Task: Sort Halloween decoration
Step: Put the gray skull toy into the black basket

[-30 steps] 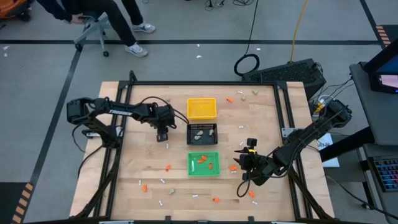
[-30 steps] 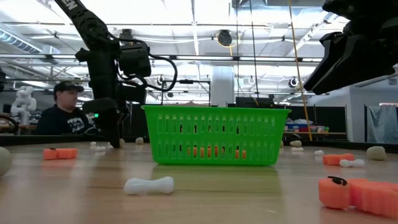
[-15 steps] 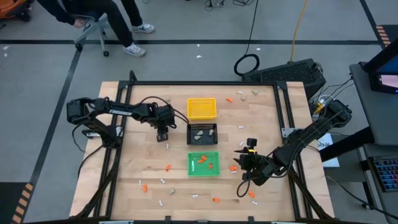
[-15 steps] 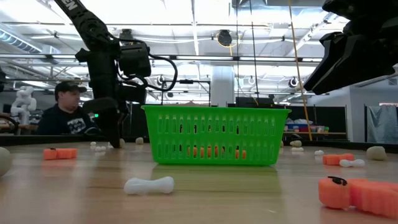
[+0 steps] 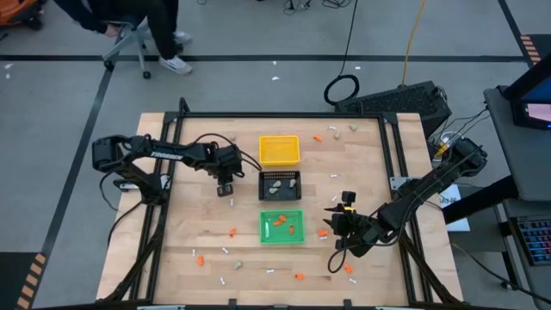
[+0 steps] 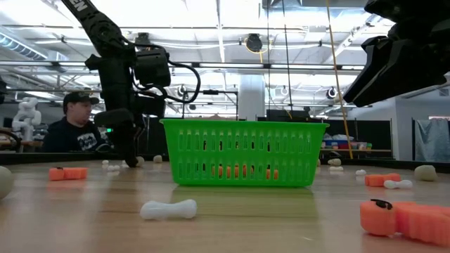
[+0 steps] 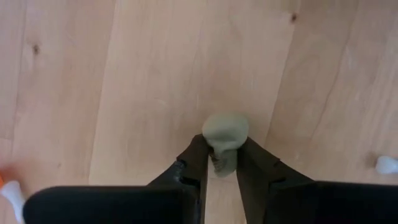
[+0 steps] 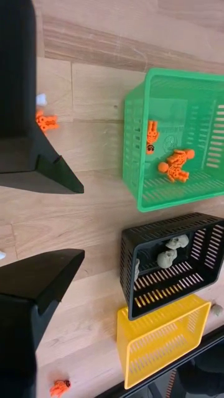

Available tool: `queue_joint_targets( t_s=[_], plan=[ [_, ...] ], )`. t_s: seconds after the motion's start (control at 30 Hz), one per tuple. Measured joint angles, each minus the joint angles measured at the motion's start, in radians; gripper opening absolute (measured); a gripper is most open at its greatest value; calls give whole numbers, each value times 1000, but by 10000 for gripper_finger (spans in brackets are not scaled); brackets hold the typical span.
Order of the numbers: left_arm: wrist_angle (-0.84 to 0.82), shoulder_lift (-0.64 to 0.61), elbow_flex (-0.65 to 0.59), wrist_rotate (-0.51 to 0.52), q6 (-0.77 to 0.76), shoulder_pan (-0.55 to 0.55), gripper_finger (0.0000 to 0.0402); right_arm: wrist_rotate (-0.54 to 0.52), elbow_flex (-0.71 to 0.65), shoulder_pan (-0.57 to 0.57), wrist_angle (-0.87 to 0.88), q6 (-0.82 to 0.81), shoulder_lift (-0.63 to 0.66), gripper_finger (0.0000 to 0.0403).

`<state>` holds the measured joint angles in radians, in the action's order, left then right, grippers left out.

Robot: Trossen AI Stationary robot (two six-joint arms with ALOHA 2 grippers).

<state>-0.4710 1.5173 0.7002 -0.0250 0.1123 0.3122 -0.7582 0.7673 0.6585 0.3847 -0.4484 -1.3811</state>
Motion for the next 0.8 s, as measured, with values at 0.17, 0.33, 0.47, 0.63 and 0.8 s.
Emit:
queue_joint_targets(
  t_s=[0.17,0.33,0.47,0.63,0.8],
  plan=[
    [9,0,-1,0,6,0,61,0,0,0,0,0,0,139],
    [15,0,-1,0,8,0,61,0,0,0,0,0,0,139],
    [16,1,-1,0,8,0,61,0,0,0,0,0,0,139],
    [17,1,-1,-20,7,1,61,0,0,0,0,0,0,139],
    [17,1,-1,-24,1,0,61,0,0,0,0,0,0,139]
  ],
)
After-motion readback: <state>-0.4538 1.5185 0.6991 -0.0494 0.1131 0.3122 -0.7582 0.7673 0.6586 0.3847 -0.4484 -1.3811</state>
